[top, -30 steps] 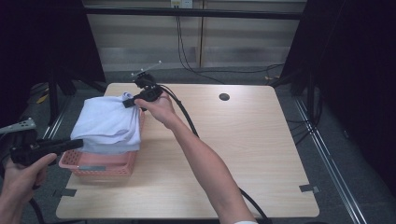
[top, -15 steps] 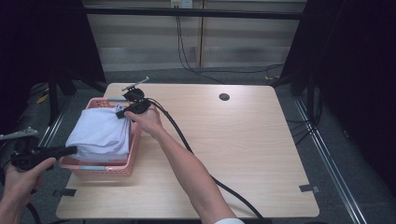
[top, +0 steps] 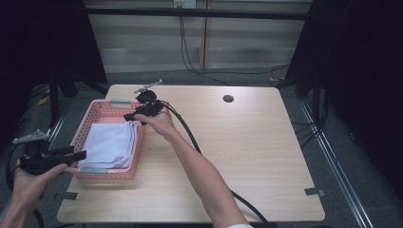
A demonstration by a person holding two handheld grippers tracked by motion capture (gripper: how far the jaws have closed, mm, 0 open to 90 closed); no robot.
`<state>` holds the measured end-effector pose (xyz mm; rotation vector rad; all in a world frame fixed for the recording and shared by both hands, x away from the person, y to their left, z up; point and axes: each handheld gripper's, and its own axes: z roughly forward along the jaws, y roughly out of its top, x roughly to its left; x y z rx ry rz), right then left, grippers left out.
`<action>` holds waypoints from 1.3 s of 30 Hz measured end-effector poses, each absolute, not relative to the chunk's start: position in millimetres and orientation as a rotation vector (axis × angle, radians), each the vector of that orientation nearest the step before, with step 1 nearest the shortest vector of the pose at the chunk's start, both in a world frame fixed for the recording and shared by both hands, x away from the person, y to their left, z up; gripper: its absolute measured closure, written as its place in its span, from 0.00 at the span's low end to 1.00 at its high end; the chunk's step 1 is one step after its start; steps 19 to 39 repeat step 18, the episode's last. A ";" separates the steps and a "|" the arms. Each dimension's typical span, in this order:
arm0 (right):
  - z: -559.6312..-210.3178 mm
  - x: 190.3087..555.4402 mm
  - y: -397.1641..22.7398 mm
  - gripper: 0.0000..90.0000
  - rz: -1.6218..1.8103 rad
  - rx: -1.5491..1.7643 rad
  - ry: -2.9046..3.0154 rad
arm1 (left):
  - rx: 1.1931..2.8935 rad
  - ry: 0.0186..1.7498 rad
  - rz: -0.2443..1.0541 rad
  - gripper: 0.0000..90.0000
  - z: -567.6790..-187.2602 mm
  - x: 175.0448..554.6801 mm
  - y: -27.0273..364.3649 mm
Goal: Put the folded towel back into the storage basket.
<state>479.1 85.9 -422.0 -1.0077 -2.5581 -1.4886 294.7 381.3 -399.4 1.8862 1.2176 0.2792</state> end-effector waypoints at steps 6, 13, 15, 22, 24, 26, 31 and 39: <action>-409.5 449.8 34.6 0.42 -1.567 -0.925 -2.598 | 1.860 1.147 0.325 0.40 -393.3 281.6 333.2; -404.4 415.2 -43.2 0.43 -1.643 -0.987 -2.590 | 1.899 1.024 0.286 0.39 -400.3 273.2 265.8; -405.8 404.0 -61.9 0.42 -1.660 -1.013 -2.572 | 1.903 0.988 0.279 0.36 -403.0 269.9 247.4; -411.0 389.5 -84.5 0.40 -1.650 -1.035 -2.598 | 1.947 0.956 0.251 0.33 -408.3 269.1 222.1; -411.0 389.5 -84.5 0.40 -1.650 -1.035 -2.598 | 1.947 0.956 0.251 0.33 -408.3 269.1 222.1; -411.0 389.5 -84.5 0.40 -1.650 -1.035 -2.598 | 1.947 0.956 0.251 0.33 -408.3 269.1 222.1; -411.0 389.5 -84.5 0.40 -1.650 -1.035 -2.598 | 1.947 0.956 0.251 0.33 -408.3 269.1 222.1; -411.0 389.5 -84.5 0.40 -1.650 -1.035 -2.598 | 1.947 0.956 0.251 0.33 -408.3 269.1 222.1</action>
